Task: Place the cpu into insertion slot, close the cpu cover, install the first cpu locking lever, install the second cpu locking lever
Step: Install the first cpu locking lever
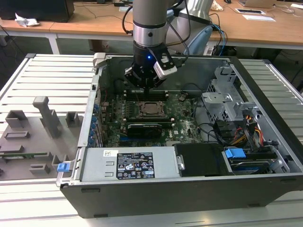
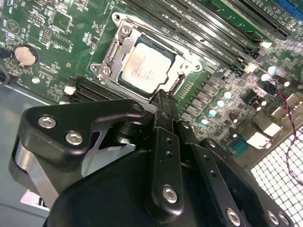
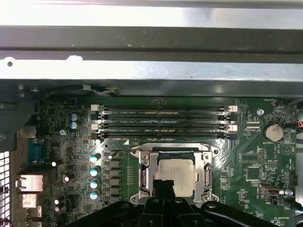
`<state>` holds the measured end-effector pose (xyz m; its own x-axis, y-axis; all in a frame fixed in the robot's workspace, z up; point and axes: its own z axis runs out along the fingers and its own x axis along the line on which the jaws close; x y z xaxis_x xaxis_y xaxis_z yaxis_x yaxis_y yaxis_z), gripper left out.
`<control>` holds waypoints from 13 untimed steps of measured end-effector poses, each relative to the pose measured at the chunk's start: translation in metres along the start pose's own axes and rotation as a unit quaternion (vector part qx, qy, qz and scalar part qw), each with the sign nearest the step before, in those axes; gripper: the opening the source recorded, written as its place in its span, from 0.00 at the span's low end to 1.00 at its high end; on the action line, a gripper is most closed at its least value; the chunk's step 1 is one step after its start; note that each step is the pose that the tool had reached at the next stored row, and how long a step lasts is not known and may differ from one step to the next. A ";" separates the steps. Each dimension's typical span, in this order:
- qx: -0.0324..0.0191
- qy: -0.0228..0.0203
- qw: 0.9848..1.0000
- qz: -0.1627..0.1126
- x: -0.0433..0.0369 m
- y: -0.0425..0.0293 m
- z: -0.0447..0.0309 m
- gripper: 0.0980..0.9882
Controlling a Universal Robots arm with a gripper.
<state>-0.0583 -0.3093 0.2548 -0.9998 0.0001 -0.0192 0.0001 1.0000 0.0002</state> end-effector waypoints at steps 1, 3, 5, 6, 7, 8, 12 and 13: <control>0.000 0.000 1.000 0.000 0.0018 0.0000 0.0000 0.01; 0.000 0.000 1.000 0.000 0.0052 0.0000 -0.0001 0.01; 0.000 0.000 1.000 -0.001 0.0081 0.0000 -0.0001 0.01; 0.000 0.000 1.000 -0.001 0.0100 0.0000 -0.0002 0.01; -0.001 0.000 1.000 -0.001 0.0121 0.0000 -0.0002 0.01; -0.001 0.000 1.000 -0.001 0.0129 0.0000 -0.0003 0.01; -0.001 0.000 1.000 -0.001 0.0154 0.0001 -0.0045 0.01; -0.001 0.000 1.000 -0.001 0.0164 0.0001 -0.0058 0.01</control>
<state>-0.0749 -0.3091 0.2602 -0.9998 -0.0024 -0.0192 -0.0025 1.0000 0.0029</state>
